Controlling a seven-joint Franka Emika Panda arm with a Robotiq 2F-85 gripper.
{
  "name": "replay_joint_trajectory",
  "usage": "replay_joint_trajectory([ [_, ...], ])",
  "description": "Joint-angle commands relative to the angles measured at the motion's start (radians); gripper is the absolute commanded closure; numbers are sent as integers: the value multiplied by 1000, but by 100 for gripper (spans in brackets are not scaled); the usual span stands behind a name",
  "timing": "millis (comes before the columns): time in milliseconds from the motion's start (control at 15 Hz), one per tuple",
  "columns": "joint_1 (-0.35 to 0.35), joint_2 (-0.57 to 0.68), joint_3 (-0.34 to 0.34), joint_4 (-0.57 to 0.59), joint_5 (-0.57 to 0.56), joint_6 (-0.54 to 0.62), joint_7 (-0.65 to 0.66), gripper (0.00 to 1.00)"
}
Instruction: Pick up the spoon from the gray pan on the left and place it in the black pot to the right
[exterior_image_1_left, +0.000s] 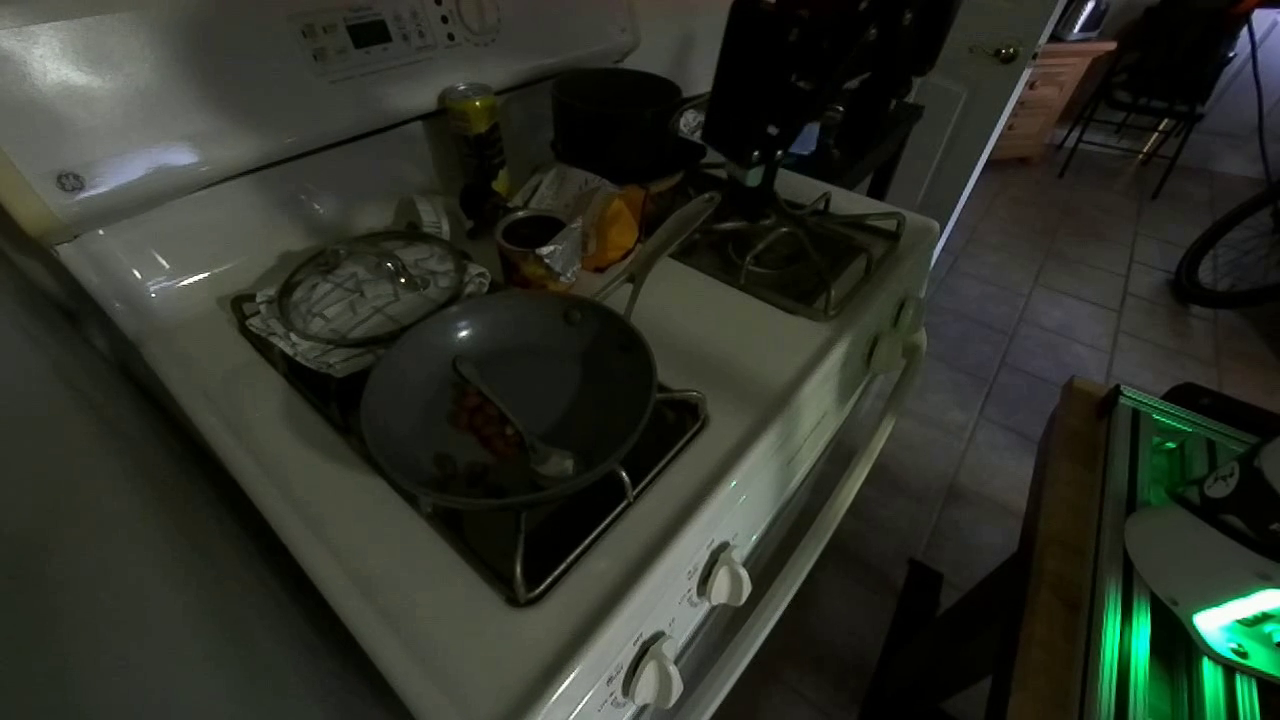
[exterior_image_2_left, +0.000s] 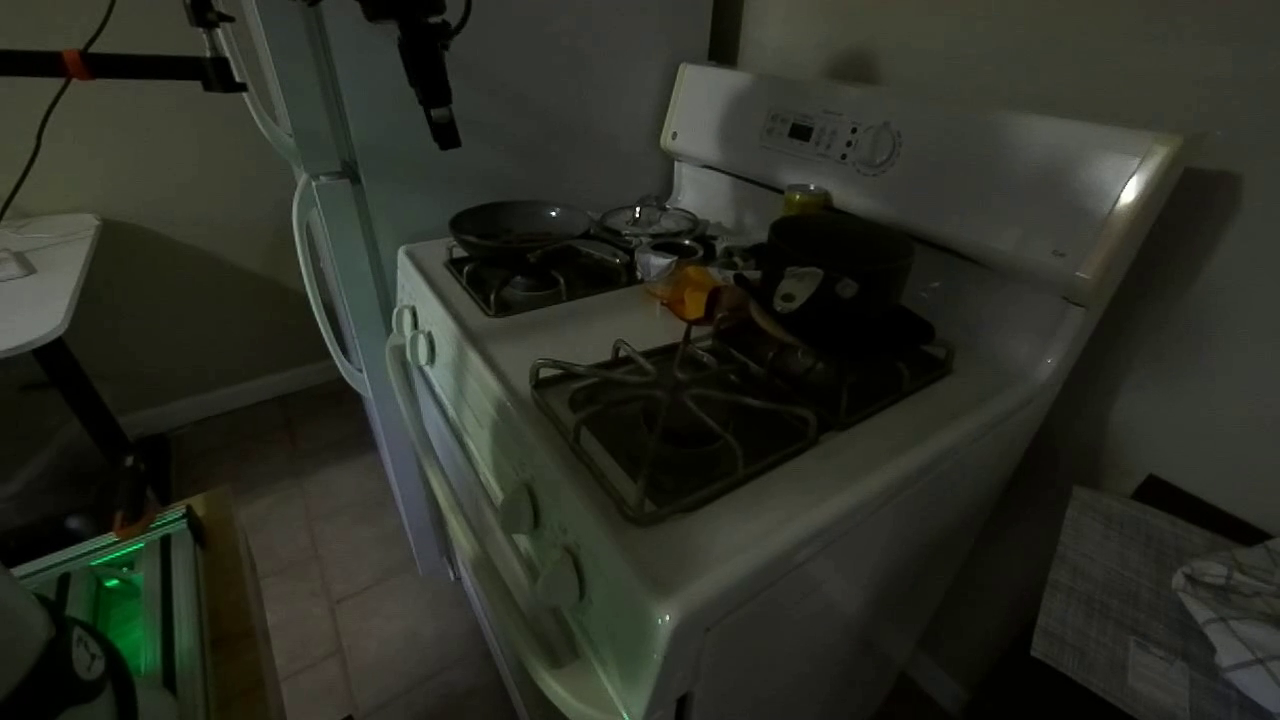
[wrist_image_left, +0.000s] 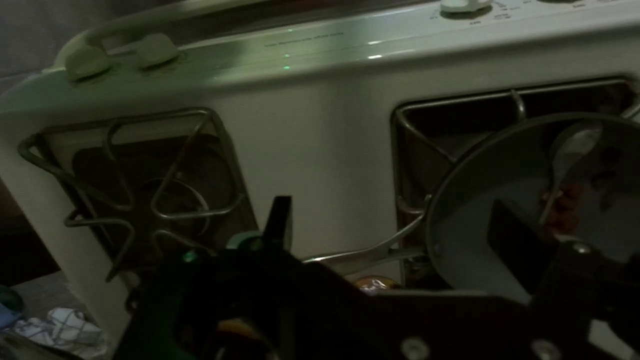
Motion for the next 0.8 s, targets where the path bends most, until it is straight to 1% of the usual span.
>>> replay_joint_trajectory([
  [0, 50, 88, -46, 13, 77, 133, -56, 0],
  [67, 56, 118, -51, 27, 109, 148, -65, 0],
  [133, 55, 167, -47, 47, 122, 156, -39, 0],
  [333, 63, 283, -56, 104, 148, 123, -26, 0],
  [400, 71, 197, -66, 48, 124, 129, -61, 0],
  [533, 78, 262, -77, 78, 129, 129, -63, 0],
  [667, 80, 288, -81, 96, 131, 129, -63, 0],
  [733, 80, 291, -79, 94, 118, 142, -33, 0],
])
